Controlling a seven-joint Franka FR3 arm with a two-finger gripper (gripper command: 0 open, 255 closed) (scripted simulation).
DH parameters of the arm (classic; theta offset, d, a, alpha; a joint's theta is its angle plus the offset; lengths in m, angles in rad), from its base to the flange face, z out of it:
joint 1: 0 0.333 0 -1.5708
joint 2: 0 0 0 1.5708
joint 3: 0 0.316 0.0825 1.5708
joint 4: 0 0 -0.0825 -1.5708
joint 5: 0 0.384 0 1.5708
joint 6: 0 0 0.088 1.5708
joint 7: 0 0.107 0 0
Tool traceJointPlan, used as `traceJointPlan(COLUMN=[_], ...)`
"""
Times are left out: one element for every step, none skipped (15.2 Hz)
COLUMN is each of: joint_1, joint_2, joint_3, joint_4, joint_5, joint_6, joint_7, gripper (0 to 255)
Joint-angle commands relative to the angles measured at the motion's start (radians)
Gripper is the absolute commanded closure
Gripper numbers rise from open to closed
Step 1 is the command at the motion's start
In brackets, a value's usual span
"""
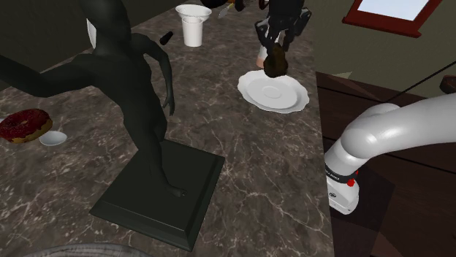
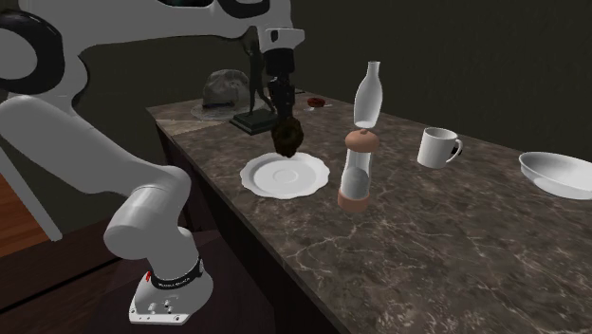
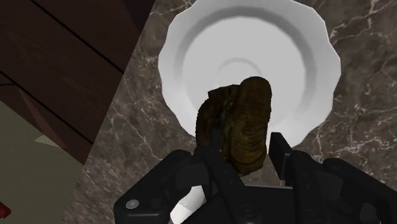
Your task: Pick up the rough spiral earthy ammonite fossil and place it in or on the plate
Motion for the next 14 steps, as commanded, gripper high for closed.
traceJointPlan(joint_1=[0.013,0.016,0.018,0.02,0.022,0.024,0.026,0.028,0.03,0.032,0.034,0.035,0.037,0.039], joint_2=[-0.063,-0.068,-0.072,-0.076,-0.08,-0.084,-0.087,-0.09,-0.093,-0.096,-0.099,-0.102,-0.104,-0.106], joint_3=[-0.05,-0.049,-0.048,-0.047,-0.046,-0.045,-0.043,-0.042,-0.04,-0.038,-0.036,-0.035,-0.033,-0.031], joint_4=[-0.056,-0.073,-0.089,-0.105,-0.121,-0.137,-0.153,-0.168,-0.183,-0.198,-0.213,-0.228,-0.243,-0.257], joint_5=[-0.004,-0.002,0.0,0.002,0.004,0.006,0.009,0.011,0.013,0.015,0.017,0.019,0.021,0.023], joint_6=[-0.001,0.011,0.023,0.034,0.046,0.058,0.07,0.082,0.094,0.106,0.117,0.129,0.141,0.153], joint_7=[-0.047,-0.044,-0.042,-0.039,-0.037,-0.034,-0.032,-0.029,-0.027,-0.024,-0.021,-0.019,-0.016,-0.013], gripper=[255,255,255,255,255,255,255,255,255,255,255,255,255,255])
